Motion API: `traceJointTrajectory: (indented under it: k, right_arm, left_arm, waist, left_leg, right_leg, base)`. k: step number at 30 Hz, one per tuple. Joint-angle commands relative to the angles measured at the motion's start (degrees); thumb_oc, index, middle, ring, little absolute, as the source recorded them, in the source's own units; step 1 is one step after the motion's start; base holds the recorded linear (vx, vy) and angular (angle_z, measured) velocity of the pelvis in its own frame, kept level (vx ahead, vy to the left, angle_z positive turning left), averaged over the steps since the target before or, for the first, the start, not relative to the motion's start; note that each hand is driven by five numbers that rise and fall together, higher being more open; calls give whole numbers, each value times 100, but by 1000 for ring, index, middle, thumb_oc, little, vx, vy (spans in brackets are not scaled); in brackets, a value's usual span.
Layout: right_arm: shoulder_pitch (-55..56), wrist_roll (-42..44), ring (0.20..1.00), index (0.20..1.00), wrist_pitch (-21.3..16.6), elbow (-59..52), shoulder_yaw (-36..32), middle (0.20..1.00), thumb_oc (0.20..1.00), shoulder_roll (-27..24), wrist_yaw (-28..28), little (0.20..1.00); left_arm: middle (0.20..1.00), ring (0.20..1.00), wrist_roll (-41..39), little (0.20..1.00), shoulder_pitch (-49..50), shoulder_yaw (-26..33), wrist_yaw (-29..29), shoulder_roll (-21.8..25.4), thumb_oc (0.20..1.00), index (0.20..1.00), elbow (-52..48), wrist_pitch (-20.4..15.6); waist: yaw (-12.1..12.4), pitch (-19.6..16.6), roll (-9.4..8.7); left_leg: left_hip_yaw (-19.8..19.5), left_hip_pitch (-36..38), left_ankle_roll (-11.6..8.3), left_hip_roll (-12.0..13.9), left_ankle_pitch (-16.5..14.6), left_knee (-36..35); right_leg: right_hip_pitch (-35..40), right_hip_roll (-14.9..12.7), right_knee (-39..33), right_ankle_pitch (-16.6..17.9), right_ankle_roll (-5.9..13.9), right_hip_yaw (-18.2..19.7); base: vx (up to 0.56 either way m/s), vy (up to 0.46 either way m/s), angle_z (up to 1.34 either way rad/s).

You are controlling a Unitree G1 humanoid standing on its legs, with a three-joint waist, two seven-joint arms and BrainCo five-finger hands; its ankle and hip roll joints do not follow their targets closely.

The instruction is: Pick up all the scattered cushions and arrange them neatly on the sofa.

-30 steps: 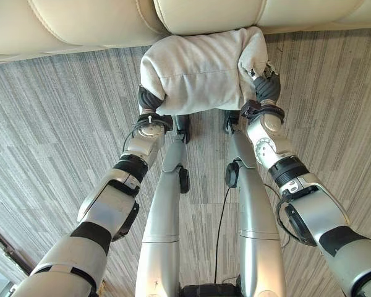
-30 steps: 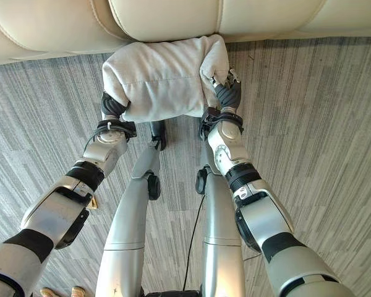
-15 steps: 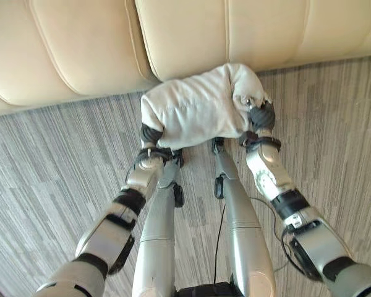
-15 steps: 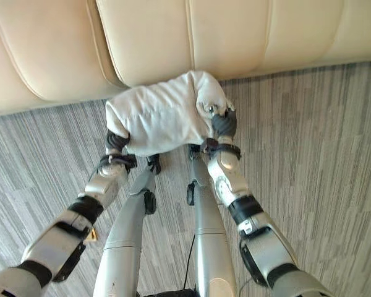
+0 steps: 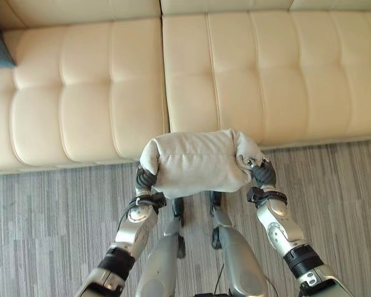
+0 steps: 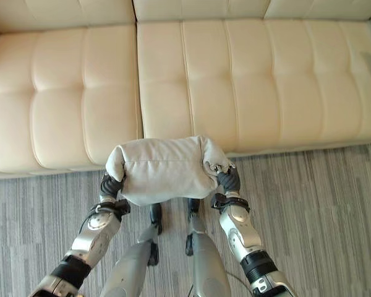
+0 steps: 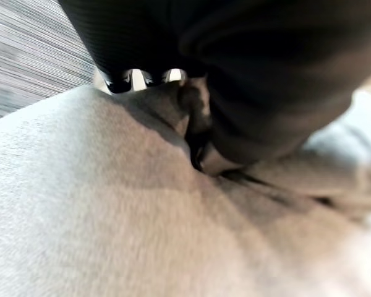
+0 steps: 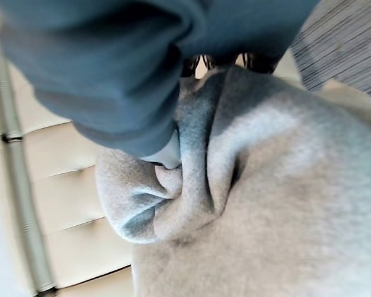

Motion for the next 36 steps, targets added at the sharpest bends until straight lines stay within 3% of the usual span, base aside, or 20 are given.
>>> traceJointTrajectory:
  k: [1,9,10,11,12,14,15,17,19,20,23,25,28,30,33,36]
  right_arm:
    - [-99,-396,200,200,-204,-628,294,200,200,389,587,200]
    - [203,-1126,200,200,92,-727,104,200,200,150,529,200]
    - [342,-1710,200,200,223,-783,-5,200,200,-29,401,200]
    - [457,-2189,200,200,337,-773,-99,200,200,-97,264,200]
    - [447,-2594,200,200,390,-678,-130,200,200,-90,58,200]
    - [440,-2698,200,200,385,-607,-153,200,200,-88,-20,200]
    - [414,-2845,200,200,425,-536,-225,200,200,-135,-129,200]
    - [288,-2835,200,200,445,-363,-216,200,200,-128,-217,200]
    - [188,-2797,200,200,457,-287,-184,200,200,-77,-232,200]
    - [169,-2851,200,200,491,-290,-187,200,200,-98,-235,200]
    - [272,-2914,200,200,547,-246,-177,200,200,-160,-173,200]
    - [337,-2870,200,200,557,-231,-205,200,200,-205,-143,200]
    - [358,-2780,200,200,530,-288,-216,200,200,-307,-115,200]
    - [332,-2767,200,200,544,-311,-206,200,200,-343,-104,200]
    - [320,-2759,200,200,574,-314,-237,200,200,-369,-146,200]
    - [320,-2750,200,200,581,-345,-240,200,200,-353,-185,200]
  left_arm:
    - [200,200,-54,200,-463,-272,-620,-422,200,200,-583,-514]
    - [200,200,254,200,17,-134,-677,-151,200,200,-873,-311]
    - [200,200,533,200,110,-109,-619,-104,200,200,-875,-201]
    - [200,200,836,200,135,-112,-510,-76,200,200,-858,-100]
    - [200,200,1109,200,133,-60,-364,-30,200,200,-855,-70]
    - [200,200,1274,200,82,-88,-290,-24,200,200,-801,-64]
    - [200,200,1459,200,-15,-111,-241,-39,200,200,-701,-58]
    - [200,200,1488,200,-80,-39,-194,-52,200,200,-665,-41]
    - [200,200,1529,200,-75,95,-150,-56,200,200,-644,37]
    - [200,200,1539,200,-62,126,-150,-70,200,200,-633,39]
    - [200,200,1513,200,33,145,-181,-158,200,200,-574,28]
    - [200,200,1397,200,136,192,-203,-264,200,200,-577,13]
    - [200,200,1160,200,227,188,-216,-414,200,200,-584,-39]
    - [200,200,1100,200,213,189,-205,-451,200,200,-550,-40]
    - [200,200,1046,200,219,196,-200,-484,200,200,-561,-6]
    - [200,200,1054,200,248,136,-187,-511,200,200,-528,42]
  waist:
    - [149,-694,107]
    - [212,-1084,98]
    - [199,-1129,132]
    - [178,-1065,176]
    - [197,-923,207]
    - [180,-855,241]
    - [111,-822,222]
    - [173,-849,163]
    - [229,-877,62]
    - [211,-881,44]
    - [199,-1070,27]
    - [173,-1164,40]
    - [208,-1076,112]
    - [237,-1016,135]
    - [216,-980,117]
    - [193,-1007,80]
  left_leg:
    - [-110,251,-260,202,-487,1]
    - [-125,809,-36,100,-801,116]
    - [-189,959,46,49,-854,126]
    - [-202,1160,143,4,-888,89]
    - [-125,1361,256,-30,-912,8]
    - [-121,1406,258,-19,-898,-16]
    - [-151,1499,175,21,-879,-82]
    - [-12,1540,130,-2,-928,-110]
    - [92,1647,75,-36,-1073,-64]
    - [107,1698,55,-40,-1157,-12]
    - [61,1837,-28,15,-1440,278]
    - [125,1782,-185,117,-1578,886]
    - [92,1297,-389,175,-1313,2251]
    - [52,989,-499,182,-1070,2776]
    - [117,646,-468,295,-1061,2676]
    - [-10,596,-346,277,-1234,1819]
  right_leg:
    - [456,-239,334,-1159,595,-243]
    - [1019,-351,481,-1296,712,-232]
    - [992,-396,919,-1437,761,-178]
    - [764,-467,1794,-1417,812,-133]
    - [425,-597,2688,-1038,878,-127]
    - [226,-542,3031,-1073,854,-48]
    - [-33,-32,2748,-1519,746,87]
    - [10,43,1886,-1410,710,-273]
    - [79,212,852,-1093,803,-685]
    - [96,249,644,-1051,830,-675]
    - [475,285,515,-1153,636,-563]
    - [788,322,438,-1249,516,-661]
    - [1179,370,303,-1386,341,-752]
    - [1311,365,260,-1486,247,-783]
    - [1475,312,225,-1629,180,-818]
    - [1563,263,227,-1687,207,-778]
  base:
    - [43,86,-6]
    - [40,127,-1]
    - [20,243,13]
    - [-11,343,10]
    - [-53,245,4]
    - [-27,48,-25]
    - [42,-75,-27]
    - [106,-107,-10]
    - [199,-155,-5]
    - [280,-180,-17]
    - [347,-178,-1]
    - [364,-218,28]
    - [228,-174,34]
    - [151,-134,18]
    - [147,-111,17]
    - [163,-37,9]
